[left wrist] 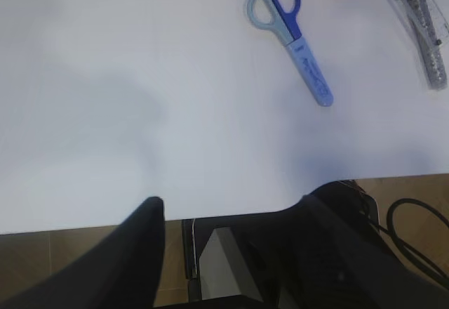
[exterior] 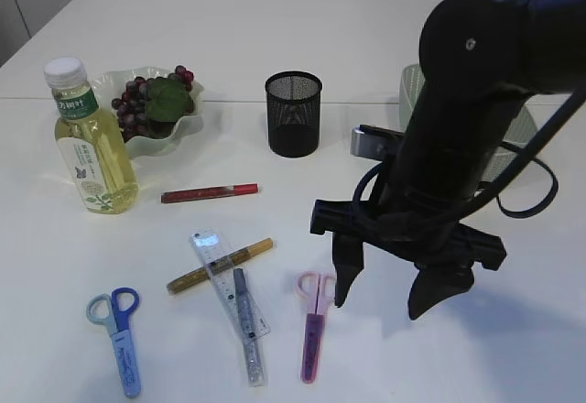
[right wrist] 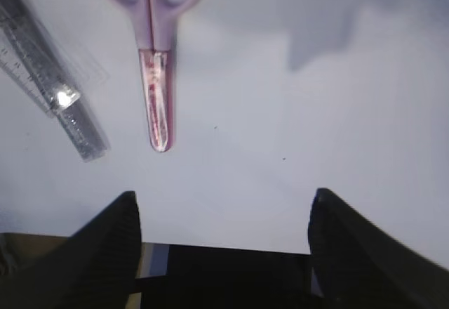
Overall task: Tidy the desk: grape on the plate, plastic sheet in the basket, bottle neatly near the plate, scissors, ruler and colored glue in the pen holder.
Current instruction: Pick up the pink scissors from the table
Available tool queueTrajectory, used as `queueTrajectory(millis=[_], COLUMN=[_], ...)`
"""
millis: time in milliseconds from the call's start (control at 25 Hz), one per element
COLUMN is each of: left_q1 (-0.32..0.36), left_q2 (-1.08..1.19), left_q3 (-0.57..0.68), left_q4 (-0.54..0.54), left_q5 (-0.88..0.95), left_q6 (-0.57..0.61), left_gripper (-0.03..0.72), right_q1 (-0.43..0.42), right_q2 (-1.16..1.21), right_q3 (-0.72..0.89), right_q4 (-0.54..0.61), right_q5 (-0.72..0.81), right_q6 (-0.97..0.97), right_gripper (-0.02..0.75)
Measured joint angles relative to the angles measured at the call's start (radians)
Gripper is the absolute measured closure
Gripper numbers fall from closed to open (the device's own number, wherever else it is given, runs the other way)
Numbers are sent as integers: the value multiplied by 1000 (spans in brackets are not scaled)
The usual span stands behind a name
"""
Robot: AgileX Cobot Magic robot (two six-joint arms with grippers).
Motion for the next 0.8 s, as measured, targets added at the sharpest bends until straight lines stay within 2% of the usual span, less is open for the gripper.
queueTrajectory(millis=[240,800], left_q1=[-17,-17], left_q2=[0,0], left_q3=[0,0], left_q4=[6,10], left_q5=[12,66], left_q6=[0,0], left_gripper=[254,254], right_q1=[0,0], right_q2=[9,9], right_q3=[0,0], right_q4=[84,82], right_q5=[0,-81], right_q6=[-45,-51], right_gripper=[163,163])
